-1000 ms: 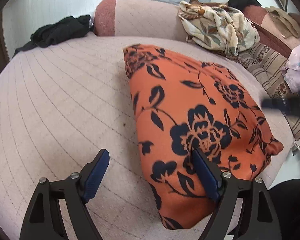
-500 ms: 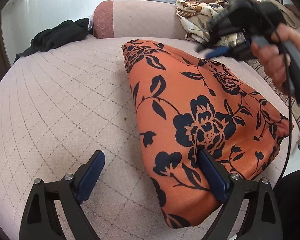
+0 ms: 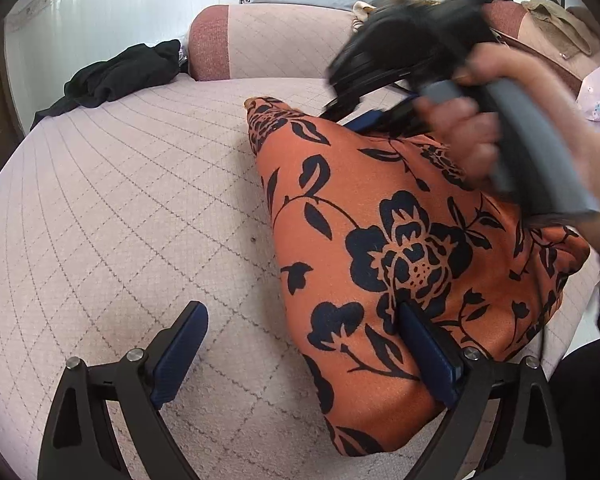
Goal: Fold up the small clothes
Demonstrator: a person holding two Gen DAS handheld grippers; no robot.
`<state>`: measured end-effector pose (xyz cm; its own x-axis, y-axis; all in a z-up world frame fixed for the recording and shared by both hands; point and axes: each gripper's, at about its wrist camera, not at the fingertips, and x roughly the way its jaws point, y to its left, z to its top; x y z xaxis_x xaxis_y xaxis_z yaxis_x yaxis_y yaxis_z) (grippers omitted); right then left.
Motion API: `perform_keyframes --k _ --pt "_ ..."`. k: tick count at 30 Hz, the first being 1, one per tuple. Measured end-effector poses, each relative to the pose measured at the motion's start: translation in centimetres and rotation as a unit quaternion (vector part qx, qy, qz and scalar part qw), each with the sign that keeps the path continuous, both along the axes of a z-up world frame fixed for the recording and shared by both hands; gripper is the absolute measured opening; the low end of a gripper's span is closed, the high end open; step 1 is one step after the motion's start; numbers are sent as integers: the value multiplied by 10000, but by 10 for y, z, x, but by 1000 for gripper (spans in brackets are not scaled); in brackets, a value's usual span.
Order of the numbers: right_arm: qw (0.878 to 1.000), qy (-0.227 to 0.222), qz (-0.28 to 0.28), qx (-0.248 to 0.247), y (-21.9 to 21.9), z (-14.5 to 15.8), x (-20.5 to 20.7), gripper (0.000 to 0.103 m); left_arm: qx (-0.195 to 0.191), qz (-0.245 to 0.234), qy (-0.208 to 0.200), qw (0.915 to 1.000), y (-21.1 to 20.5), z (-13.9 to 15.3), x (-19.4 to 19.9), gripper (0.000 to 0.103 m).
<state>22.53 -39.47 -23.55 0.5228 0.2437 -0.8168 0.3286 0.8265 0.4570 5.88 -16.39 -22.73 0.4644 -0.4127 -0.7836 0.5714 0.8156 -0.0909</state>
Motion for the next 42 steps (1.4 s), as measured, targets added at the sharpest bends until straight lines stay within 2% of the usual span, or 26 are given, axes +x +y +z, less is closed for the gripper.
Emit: perform_keyframes --k 4,6,10,15,17,19,21,25,28,30,32,35,37,40,42 --pt "9994 -343 -23 60 -13 24 -40 24 -7 21 31 10000 1 -1 3 97" --pt "9989 -466 -76 -60 -18 36 -67 24 2 27 23 10000 0 -1 4 98" --pt "9988 -419 -72 -250 -24 48 -127 24 4 77 52 10000 0 -1 6 99" --pt "9980 -1 -146 -607 -10 34 -185 24 32 133 50 9999 -2 -3 7 100" --pt "9987 59 -186 -472 -7 18 -206 24 40 126 51 9999 -1 -4 7 101" --pt "9990 -70 -213 -374 -5 6 -222 24 40 117 37 9999 0 -4 7 101" --pt "9983 -192 -201 -521 0 7 -233 24 19 115 47 9999 1 -3 7 101" --pt "9977 -141 -305 -581 7 21 -247 24 54 77 5 10000 0 -2 6 101" --pt "9973 43 -226 -693 7 7 -246 24 81 64 7 9999 -2 -2 5 101" --pt "9982 -25 -265 -530 0 -9 -241 24 18 82 111 9999 -2 -2 7 101" --pt "9984 105 -359 -421 -2 -8 -240 24 -81 88 315 9994 2 -2 12 101" --pt "9975 379 -312 -506 3 0 -238 24 -149 49 452 9989 5 4 17 101" --pt "9977 394 -331 -441 4 8 -239 24 -183 68 357 9992 7 12 17 101" --pt "9988 17 -439 -237 2 24 -250 24 -423 241 45 9988 15 30 20 101" --pt "9982 -158 -486 -300 1 33 -254 24 -484 352 -123 9981 19 38 24 101"
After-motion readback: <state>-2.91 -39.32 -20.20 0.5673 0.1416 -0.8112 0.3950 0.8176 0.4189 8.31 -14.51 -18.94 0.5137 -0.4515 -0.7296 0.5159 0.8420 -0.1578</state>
